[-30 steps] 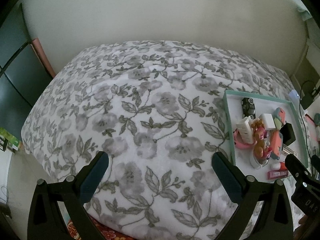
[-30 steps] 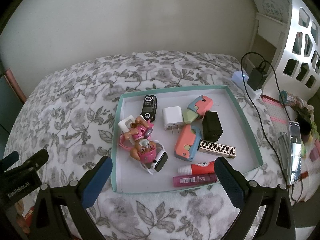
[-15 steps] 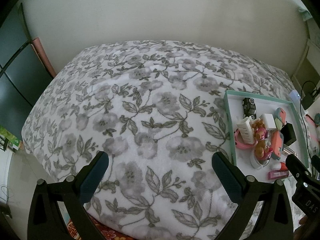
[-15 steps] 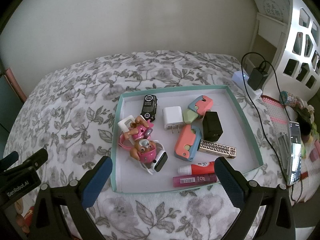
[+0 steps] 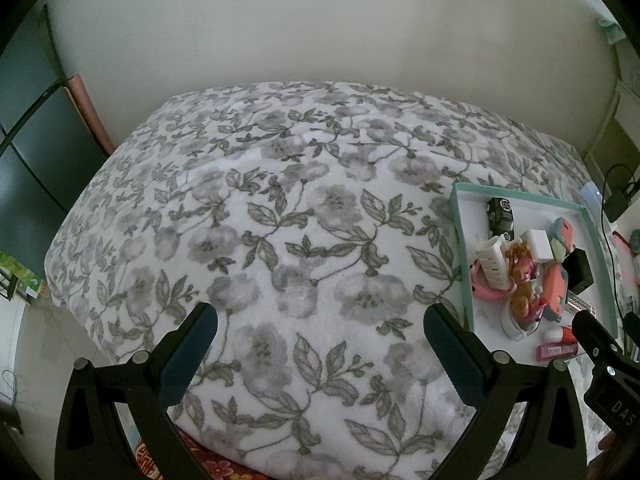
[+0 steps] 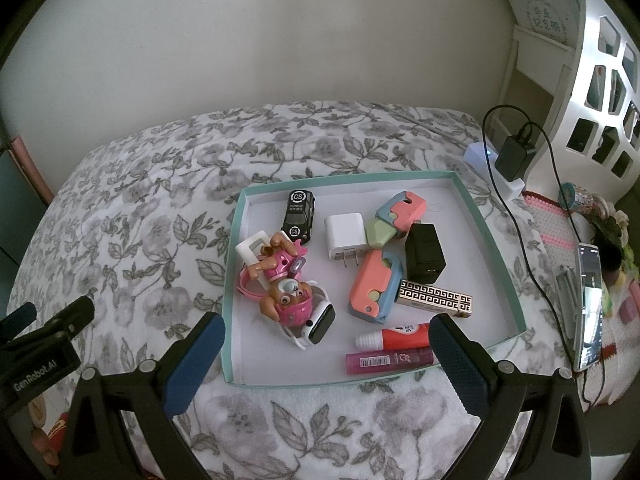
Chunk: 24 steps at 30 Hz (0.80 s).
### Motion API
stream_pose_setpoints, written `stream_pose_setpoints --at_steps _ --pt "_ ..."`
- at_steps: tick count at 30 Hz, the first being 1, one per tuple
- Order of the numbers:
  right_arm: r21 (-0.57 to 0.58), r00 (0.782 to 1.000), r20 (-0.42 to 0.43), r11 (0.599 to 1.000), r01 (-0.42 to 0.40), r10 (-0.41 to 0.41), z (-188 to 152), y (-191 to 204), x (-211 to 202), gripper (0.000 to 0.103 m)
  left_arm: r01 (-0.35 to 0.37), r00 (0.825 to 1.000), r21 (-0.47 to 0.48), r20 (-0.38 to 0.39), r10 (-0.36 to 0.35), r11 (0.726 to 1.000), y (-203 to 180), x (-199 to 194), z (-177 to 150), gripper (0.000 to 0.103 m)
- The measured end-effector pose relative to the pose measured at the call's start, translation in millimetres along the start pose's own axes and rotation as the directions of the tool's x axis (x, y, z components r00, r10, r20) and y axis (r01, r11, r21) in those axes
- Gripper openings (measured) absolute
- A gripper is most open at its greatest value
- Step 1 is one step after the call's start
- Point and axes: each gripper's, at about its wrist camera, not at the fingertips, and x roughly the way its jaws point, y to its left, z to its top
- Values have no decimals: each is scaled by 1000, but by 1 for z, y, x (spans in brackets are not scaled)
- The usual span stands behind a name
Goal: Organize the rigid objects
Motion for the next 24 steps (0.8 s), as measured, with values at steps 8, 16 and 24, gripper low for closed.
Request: stream_pose_setpoints --at_steps 8,16,24 --pt "0 1000 0 1000 0 0 0 0 0 103 -2 1000 -2 -1 2 1000 0 0 0 103" --pt "1 1000 0 1000 0 0 -1 0 0 103 0 1000 1 26 0 1000 -3 -5 -2 103" --pt "-1 1000 0 1000 0 0 0 0 0 103 2 999 -12 44 -2 1000 -5 -8 -1 103"
